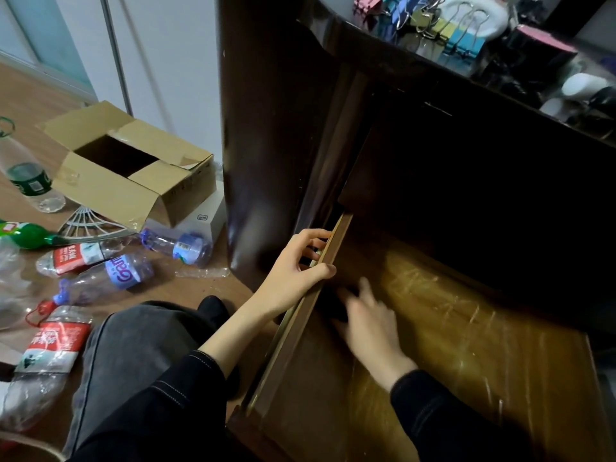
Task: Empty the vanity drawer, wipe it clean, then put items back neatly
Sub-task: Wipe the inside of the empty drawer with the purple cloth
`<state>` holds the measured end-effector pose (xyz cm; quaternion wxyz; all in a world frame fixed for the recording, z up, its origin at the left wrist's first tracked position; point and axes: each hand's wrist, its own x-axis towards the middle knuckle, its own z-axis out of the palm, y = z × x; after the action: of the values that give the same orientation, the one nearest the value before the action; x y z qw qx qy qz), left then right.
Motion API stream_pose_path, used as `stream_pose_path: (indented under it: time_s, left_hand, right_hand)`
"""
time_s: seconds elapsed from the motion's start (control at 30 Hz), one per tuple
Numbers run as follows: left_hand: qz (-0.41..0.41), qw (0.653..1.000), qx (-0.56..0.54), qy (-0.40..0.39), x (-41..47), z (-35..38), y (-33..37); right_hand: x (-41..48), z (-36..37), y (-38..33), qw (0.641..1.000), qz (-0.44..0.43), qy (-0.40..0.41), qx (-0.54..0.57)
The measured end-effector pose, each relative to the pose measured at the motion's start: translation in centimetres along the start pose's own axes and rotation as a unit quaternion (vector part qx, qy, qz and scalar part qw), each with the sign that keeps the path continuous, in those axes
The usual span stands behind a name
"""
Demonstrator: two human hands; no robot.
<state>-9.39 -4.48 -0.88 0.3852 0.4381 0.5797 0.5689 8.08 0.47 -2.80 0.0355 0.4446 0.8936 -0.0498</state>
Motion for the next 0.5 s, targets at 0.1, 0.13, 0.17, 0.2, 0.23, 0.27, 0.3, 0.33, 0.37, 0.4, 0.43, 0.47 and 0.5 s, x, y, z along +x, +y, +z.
stream_pose_path:
  time_s: [0.1, 0.13, 0.17, 0.2, 0.23, 0.27, 0.3, 0.33, 0.37, 0.4, 0.43, 0.47, 0.5]
  left_hand:
    - [0.004, 1.0, 0.002, -0.01, -0.3, -0.1, 0.0]
    - [0.003, 1.0, 0.003, -0.012, -0.4, -0.1, 0.0]
    - [0.002, 1.0, 0.003, -0.013, -0.4, -0.1, 0.1]
    - [0.002, 1.0, 0.003, -0.012, -0.3, -0.1, 0.2]
    - [0.003, 1.0, 0.002, -0.011, -0.3, -0.1, 0.3]
    - [0.003, 1.0, 0.002, -0.009, -0.2, -0.1, 0.4]
    - [0.003, 1.0, 0.001, -0.008, -0.2, 0.0, 0.5]
    - [0.002, 1.0, -0.003, -0.005, -0.2, 0.0, 0.7]
    - [0.001, 1.0, -0.008, -0.002, -0.3, 0.1, 0.8]
    - [0.0, 1.0, -0.014, 0.001, -0.4, 0.1, 1.0]
    - [-0.001, 1.0, -0.017, 0.0, -0.5, 0.2, 1.2]
    - [-0.005, 1.0, -0.019, -0.002, -0.7, 0.3, 1.4]
    - [-0.01, 1.0, -0.02, -0.005, -1.0, 0.4, 1.6]
  right_hand:
    - [1.5, -1.4, -0.9, 0.999, 0.052, 0.003, 0.006]
    - [1.1, -1.5, -1.3, 0.999, 0.052, 0.001, -0.003]
    - [0.4, -1.3, -1.8, 0.999, 0.042, -0.005, -0.012]
    - [-0.8, -0.9, -2.2, 0.999, 0.023, -0.017, -0.016]
    - [-2.2, -0.2, -2.6, 0.999, -0.001, -0.035, -0.015]
    - [-3.5, 0.5, -2.7, 0.998, -0.027, -0.056, -0.01]
    - [-4.6, 1.2, -2.6, 0.996, -0.05, -0.072, -0.001]
    - [-5.1, 1.6, -2.1, 0.995, -0.057, -0.08, 0.01]
    - [-4.9, 1.6, -1.6, 0.996, -0.047, -0.075, 0.024]
    - [-4.3, 1.6, -1.0, 0.997, -0.026, -0.067, 0.039]
    - [-3.6, 1.4, -0.6, 0.997, -0.003, -0.058, 0.051]
    - [-2.8, 1.2, -0.4, 0.997, 0.018, -0.046, 0.058]
    - [-1.9, 0.9, -0.3, 0.997, 0.033, -0.032, 0.061]
